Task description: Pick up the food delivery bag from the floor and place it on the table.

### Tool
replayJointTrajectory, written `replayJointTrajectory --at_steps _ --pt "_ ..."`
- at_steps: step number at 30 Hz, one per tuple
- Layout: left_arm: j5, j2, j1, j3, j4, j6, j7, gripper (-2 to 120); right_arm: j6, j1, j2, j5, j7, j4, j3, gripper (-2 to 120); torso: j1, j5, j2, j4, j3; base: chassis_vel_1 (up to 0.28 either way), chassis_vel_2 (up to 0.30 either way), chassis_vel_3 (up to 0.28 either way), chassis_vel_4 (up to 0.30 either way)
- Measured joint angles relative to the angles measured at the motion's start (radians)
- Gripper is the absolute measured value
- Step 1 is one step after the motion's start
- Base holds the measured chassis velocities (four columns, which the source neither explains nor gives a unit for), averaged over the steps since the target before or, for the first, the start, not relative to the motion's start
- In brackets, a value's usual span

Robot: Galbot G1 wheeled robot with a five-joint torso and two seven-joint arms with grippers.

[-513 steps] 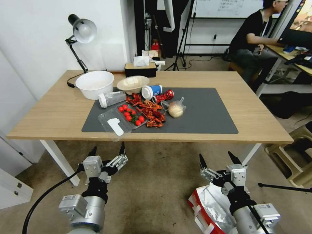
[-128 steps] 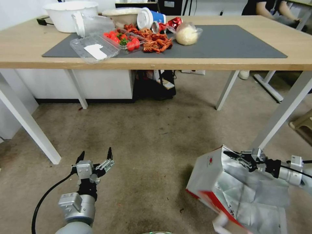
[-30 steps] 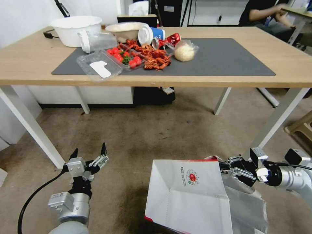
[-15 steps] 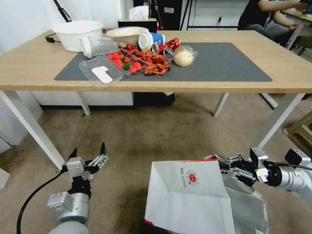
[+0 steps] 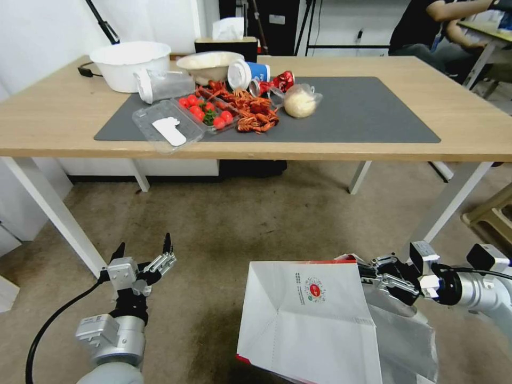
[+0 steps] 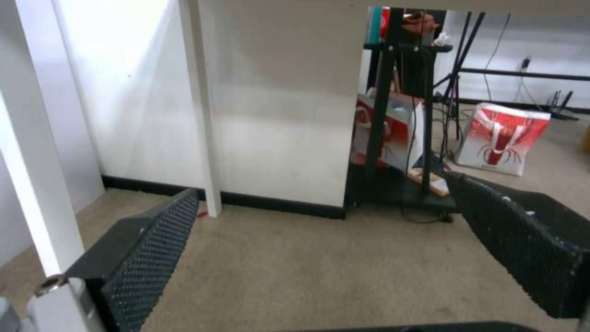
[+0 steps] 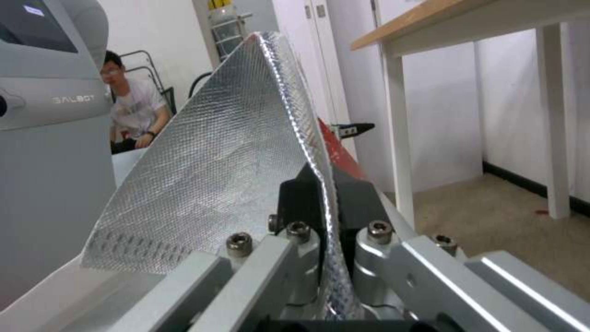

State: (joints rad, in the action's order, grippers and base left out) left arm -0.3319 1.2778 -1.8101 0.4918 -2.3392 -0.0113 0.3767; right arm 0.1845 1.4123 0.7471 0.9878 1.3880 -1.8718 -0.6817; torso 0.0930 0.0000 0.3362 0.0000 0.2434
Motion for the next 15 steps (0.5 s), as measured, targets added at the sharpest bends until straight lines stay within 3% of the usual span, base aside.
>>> replayJointTrajectory --at_steps 15 --pt "0.000 0.000 0.001 -0.001 -0.002 -0.002 0.000 100 -0.003 0.004 0.002 -0.007 -0.002 -0.002 -0.003 0 0.020 0.0000 0.062 0.0000 0.042 0.000 0.000 0.000 0.000"
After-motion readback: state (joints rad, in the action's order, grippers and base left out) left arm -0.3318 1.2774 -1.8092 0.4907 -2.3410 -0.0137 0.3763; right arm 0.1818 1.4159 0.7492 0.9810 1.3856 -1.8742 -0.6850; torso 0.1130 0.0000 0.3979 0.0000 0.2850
